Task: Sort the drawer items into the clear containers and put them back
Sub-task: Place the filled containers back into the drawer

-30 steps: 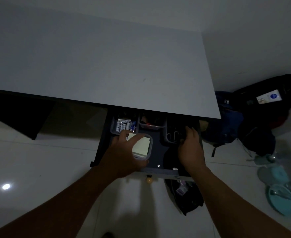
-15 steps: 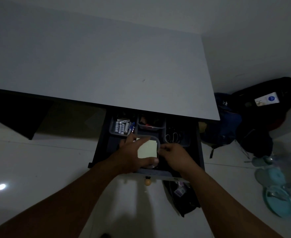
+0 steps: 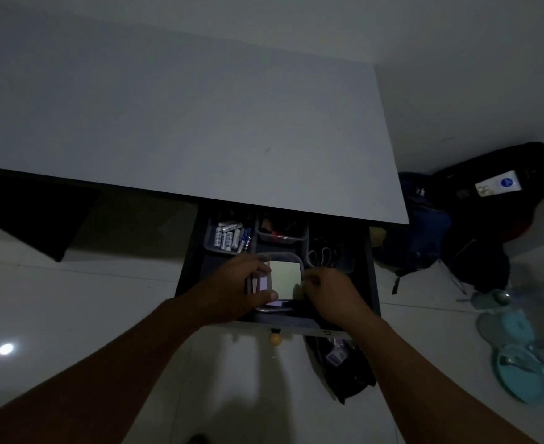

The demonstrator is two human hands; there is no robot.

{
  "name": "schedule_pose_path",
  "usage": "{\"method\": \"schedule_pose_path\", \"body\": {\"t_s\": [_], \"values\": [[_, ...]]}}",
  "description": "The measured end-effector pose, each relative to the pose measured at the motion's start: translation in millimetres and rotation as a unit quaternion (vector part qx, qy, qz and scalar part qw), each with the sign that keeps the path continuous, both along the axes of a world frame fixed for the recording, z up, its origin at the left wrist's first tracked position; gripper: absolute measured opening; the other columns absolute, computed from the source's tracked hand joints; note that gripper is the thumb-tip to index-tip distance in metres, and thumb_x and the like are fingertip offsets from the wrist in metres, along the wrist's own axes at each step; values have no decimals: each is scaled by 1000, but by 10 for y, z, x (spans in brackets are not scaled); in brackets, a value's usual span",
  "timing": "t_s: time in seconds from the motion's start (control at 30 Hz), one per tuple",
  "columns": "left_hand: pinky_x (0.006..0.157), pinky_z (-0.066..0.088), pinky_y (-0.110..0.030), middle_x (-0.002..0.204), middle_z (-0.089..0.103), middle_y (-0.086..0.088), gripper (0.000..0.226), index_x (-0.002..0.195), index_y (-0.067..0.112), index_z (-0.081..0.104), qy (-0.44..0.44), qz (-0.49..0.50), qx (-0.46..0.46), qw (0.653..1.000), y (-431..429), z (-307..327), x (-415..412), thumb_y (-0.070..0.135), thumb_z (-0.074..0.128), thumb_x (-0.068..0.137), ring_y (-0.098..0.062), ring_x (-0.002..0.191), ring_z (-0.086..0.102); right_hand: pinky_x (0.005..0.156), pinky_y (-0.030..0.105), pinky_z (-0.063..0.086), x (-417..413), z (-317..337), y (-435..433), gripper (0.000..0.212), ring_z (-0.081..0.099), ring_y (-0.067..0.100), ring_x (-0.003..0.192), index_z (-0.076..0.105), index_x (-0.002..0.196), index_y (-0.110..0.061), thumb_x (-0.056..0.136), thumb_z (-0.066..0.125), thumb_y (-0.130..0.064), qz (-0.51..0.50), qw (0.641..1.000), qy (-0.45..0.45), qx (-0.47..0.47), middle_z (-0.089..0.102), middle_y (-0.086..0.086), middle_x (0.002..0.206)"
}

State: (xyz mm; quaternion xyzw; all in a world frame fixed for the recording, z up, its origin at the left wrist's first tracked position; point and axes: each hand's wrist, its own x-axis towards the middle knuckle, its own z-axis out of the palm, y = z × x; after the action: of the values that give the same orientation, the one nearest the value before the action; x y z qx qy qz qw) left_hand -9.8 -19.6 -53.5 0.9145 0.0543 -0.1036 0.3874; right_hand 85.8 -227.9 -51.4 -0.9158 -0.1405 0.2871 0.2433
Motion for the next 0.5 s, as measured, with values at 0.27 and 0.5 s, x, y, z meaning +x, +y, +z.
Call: {"method": "schedule_pose_path", "body": {"t_s": [0.27, 0.5], "values": [[89, 52, -19, 119, 56, 17, 70, 123, 31, 60, -78, 86, 46, 992, 18, 192, -601, 74, 71, 70, 1, 105, 56, 85, 3, 41, -621, 359, -598, 37, 55, -14, 104, 55, 129, -45, 93, 64, -49, -11, 991, -38, 124, 54, -34, 114], [99, 46, -39, 112, 70, 0, 34, 111, 20, 71, -201, 132, 216, 946, -69, 70, -1126, 41, 62, 86, -22, 107, 65, 97, 39, 51, -844, 109, -955, 36, 57, 6, 105, 65, 123, -32, 89, 73, -22, 5, 966, -242, 89, 65, -11, 113]]}}
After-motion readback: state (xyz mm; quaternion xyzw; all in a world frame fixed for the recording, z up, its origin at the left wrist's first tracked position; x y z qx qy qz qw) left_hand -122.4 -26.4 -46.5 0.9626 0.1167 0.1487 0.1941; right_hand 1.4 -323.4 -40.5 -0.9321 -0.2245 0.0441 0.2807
